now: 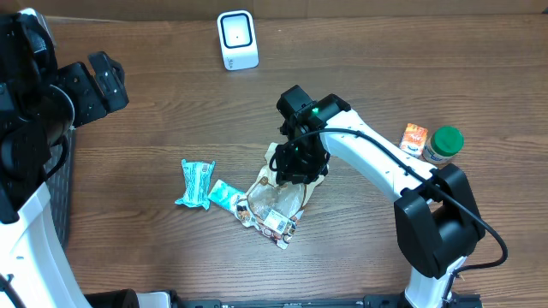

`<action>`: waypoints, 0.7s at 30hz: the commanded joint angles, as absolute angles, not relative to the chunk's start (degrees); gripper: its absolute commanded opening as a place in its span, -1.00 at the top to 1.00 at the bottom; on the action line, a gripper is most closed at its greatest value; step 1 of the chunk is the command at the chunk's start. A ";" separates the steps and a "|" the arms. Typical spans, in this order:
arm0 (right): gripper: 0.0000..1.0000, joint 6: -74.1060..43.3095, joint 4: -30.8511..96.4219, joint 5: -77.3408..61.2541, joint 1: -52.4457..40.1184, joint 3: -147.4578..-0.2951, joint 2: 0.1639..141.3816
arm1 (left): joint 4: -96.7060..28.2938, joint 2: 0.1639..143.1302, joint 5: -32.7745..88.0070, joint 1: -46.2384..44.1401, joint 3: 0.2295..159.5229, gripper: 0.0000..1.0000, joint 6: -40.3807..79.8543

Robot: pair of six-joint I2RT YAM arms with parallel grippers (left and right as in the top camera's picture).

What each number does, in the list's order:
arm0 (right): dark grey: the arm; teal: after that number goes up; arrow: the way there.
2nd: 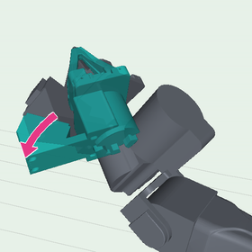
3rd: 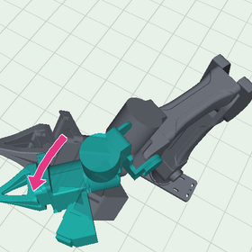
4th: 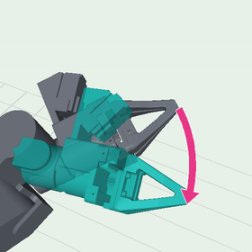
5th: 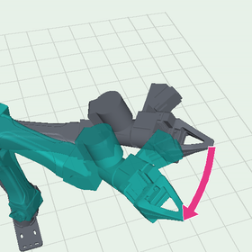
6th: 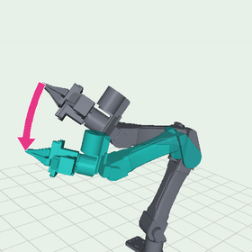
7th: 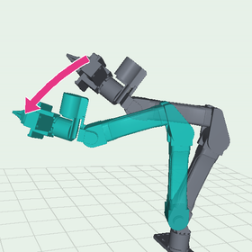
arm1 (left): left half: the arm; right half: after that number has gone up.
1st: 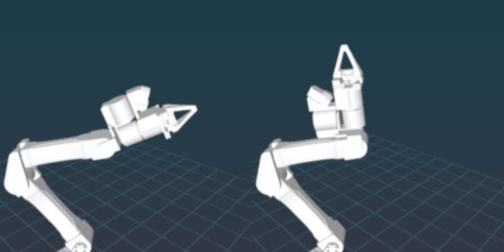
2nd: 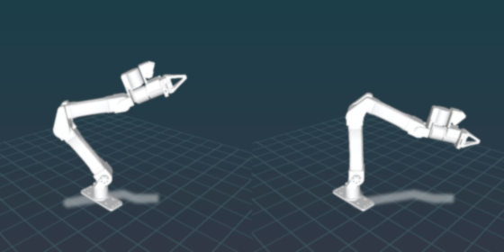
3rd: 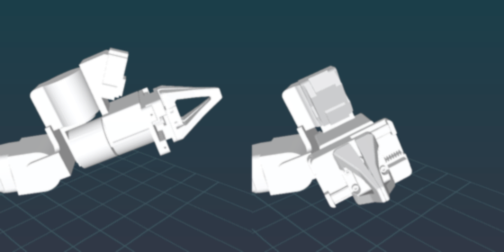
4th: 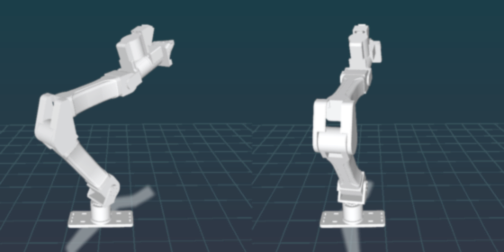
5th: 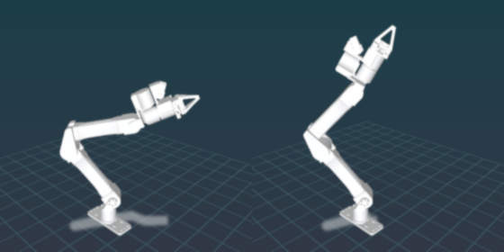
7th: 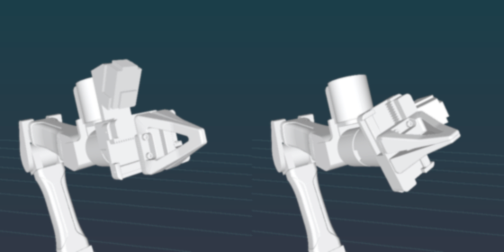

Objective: Scan the item barcode

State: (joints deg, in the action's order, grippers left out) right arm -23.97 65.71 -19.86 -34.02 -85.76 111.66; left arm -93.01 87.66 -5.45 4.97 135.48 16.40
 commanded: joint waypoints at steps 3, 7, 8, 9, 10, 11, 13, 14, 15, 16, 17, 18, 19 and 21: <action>0.48 -27.94 64.73 -18.65 -36.01 -85.43 111.46 | -92.75 87.74 -5.98 5.23 135.90 -0.99 16.93; 0.62 -31.51 64.95 -15.42 -37.23 -85.21 112.38 | -92.75 87.74 -5.98 5.23 135.90 -0.99 16.93; 0.63 -31.79 64.60 -15.27 -37.47 -84.77 112.64 | -92.75 87.74 -5.98 5.23 135.90 -0.99 16.93; 0.63 -31.86 64.36 -15.25 -37.58 -84.36 112.92 | -92.75 87.74 -5.98 5.23 135.90 -0.99 16.93; 0.63 -32.05 64.12 -15.22 -37.60 -83.83 113.30 | -92.77 87.74 -5.98 5.23 135.90 -0.99 16.93; 0.63 -32.58 63.83 -15.05 -37.60 -83.18 113.80 | -92.77 87.74 -5.98 5.23 135.90 -0.99 16.93; 0.63 -32.82 63.16 -14.61 -37.56 -81.93 114.63 | -92.75 87.74 -5.98 5.23 135.90 -0.99 16.93; 0.63 -32.84 62.98 -14.04 -37.34 -81.38 114.93 | -92.77 87.74 -5.98 5.23 135.90 -0.99 16.93; 0.63 -32.82 62.92 -13.23 -37.10 -81.03 115.22 | -92.77 87.74 -5.98 5.23 135.90 -0.99 16.93; 0.63 -32.82 63.11 -11.51 -36.56 -80.84 115.52 | -92.75 87.74 -5.98 5.23 135.90 -0.99 16.93; 0.63 -32.80 63.20 -10.46 -36.16 -80.84 115.59 | -92.75 87.74 -5.98 5.23 135.90 -0.99 16.93; 0.63 -32.80 63.09 -9.43 -35.70 -80.84 115.59 | -92.77 87.74 -5.98 5.23 135.90 -0.99 16.93; 0.63 -32.80 62.94 -8.25 -35.09 -80.84 115.59 | -92.77 87.74 -5.98 5.23 135.90 -0.99 16.93; 0.63 -32.77 61.98 -6.68 -33.80 -80.84 115.59 | -92.77 87.74 -5.98 5.23 135.90 -0.99 16.93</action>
